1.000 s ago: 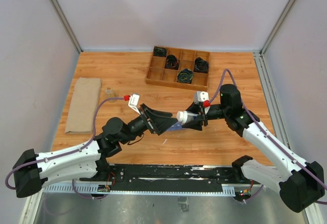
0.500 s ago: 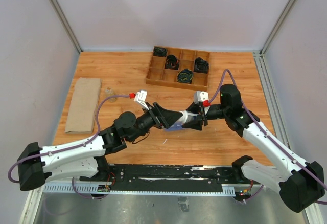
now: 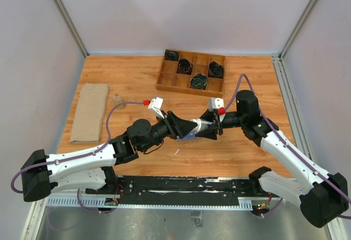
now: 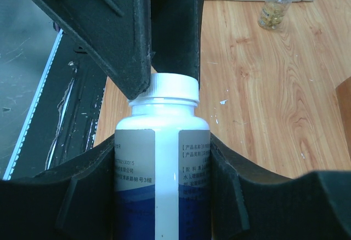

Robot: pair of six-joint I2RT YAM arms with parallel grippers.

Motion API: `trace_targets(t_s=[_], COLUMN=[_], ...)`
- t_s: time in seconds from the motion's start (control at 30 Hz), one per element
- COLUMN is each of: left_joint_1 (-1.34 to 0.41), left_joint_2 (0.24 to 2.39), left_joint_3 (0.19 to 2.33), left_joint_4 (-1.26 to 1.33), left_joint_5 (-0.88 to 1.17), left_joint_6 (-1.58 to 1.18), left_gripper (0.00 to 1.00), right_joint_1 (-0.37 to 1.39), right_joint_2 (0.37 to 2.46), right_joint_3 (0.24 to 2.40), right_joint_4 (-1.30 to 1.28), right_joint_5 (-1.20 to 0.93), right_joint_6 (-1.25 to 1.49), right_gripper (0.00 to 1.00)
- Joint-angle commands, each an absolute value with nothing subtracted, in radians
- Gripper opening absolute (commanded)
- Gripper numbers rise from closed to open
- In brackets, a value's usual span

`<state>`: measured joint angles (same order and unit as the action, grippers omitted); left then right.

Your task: Sort the pills into containers

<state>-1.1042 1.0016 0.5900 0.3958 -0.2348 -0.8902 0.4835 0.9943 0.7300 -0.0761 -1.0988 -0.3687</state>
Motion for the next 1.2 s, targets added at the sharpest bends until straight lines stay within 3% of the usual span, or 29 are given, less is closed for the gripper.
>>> trace_targets(t_s=[0.0, 0.43, 0.7, 0.87, 1.17], left_joint_1=[-1.122, -1.125, -1.124, -1.111, -1.038], left_joint_2=[1.01, 1.023, 1.0, 0.98, 1.018], left_joint_3=[0.63, 0.614, 0.552, 0.498, 0.524], left_joint_4=[0.403, 0.451, 0.616, 0.763, 0.768], left_joint_5=[-0.232, -0.159, -0.018, 0.138, 0.291], left_joint_6=[-0.875, -0.814, -0.515, -0.303, -0.218], left_gripper=[0.56, 0.3, 0.26, 0.13, 0.1], right_joint_1=[0.471, 0.471, 0.469, 0.467, 0.462], right_joint_2=[0.987, 0.979, 0.973, 0.97, 0.966], right_joint_3=[0.749, 0.749, 0.744, 0.741, 0.739], right_joint_4=[-0.058, -0.039, -0.025, -0.015, -0.009], right_joint_5=[-1.102, -1.114, -1.131, -1.141, -1.146], right_joint_6=[-0.384, -0.358, -0.342, -0.331, -0.325], right_gripper=[0.14, 0.13, 0.13, 0.13, 0.13])
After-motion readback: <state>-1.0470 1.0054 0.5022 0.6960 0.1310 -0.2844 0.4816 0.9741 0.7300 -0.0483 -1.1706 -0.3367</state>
